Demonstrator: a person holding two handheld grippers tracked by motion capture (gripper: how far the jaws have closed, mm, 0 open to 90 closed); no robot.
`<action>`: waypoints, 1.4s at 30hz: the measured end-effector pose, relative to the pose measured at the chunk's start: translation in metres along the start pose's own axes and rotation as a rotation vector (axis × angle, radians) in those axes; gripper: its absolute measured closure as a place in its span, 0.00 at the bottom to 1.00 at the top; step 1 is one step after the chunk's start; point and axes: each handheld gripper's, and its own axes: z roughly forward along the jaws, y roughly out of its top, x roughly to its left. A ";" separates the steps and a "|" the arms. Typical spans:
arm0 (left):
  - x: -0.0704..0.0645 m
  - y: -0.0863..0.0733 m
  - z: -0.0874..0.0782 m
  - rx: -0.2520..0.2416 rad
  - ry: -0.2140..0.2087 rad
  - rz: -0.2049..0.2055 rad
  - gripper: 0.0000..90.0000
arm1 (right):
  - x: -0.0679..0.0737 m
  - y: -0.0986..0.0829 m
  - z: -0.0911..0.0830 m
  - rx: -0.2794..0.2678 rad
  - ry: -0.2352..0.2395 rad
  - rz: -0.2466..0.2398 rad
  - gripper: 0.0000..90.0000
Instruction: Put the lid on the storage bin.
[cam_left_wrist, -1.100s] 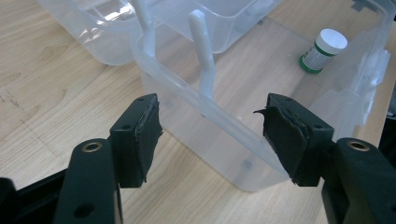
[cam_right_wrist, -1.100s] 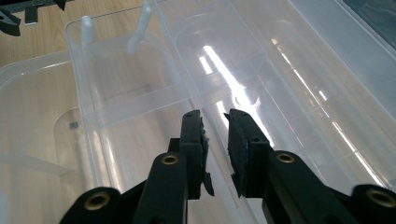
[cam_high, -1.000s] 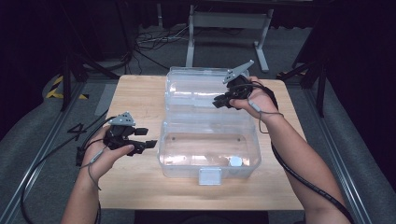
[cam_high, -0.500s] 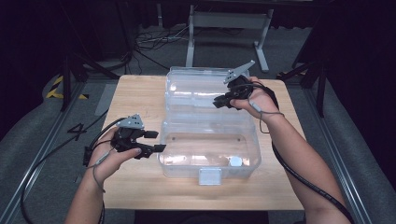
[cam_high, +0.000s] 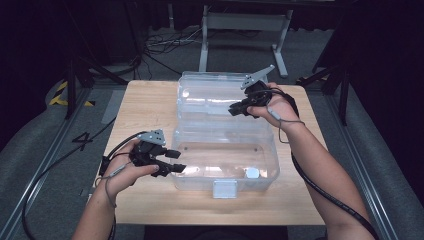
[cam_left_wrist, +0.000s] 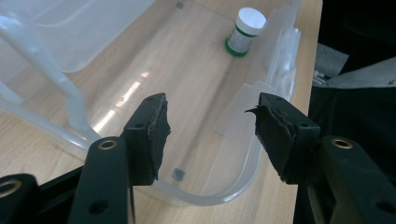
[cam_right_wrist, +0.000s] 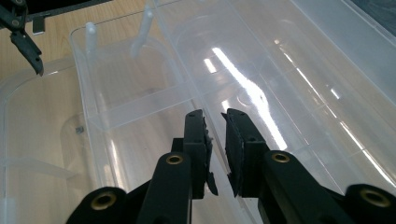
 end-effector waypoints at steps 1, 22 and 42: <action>-0.001 0.000 0.002 0.008 -0.005 0.004 0.50 | 0.000 0.000 0.000 0.000 0.000 0.001 0.88; -0.006 -0.001 0.032 0.112 -0.139 0.005 0.69 | 0.000 -0.002 -0.001 -0.011 0.005 0.017 0.88; -0.012 -0.002 0.038 0.185 -0.130 0.030 0.84 | 0.003 -0.004 -0.001 -0.023 0.014 0.027 0.88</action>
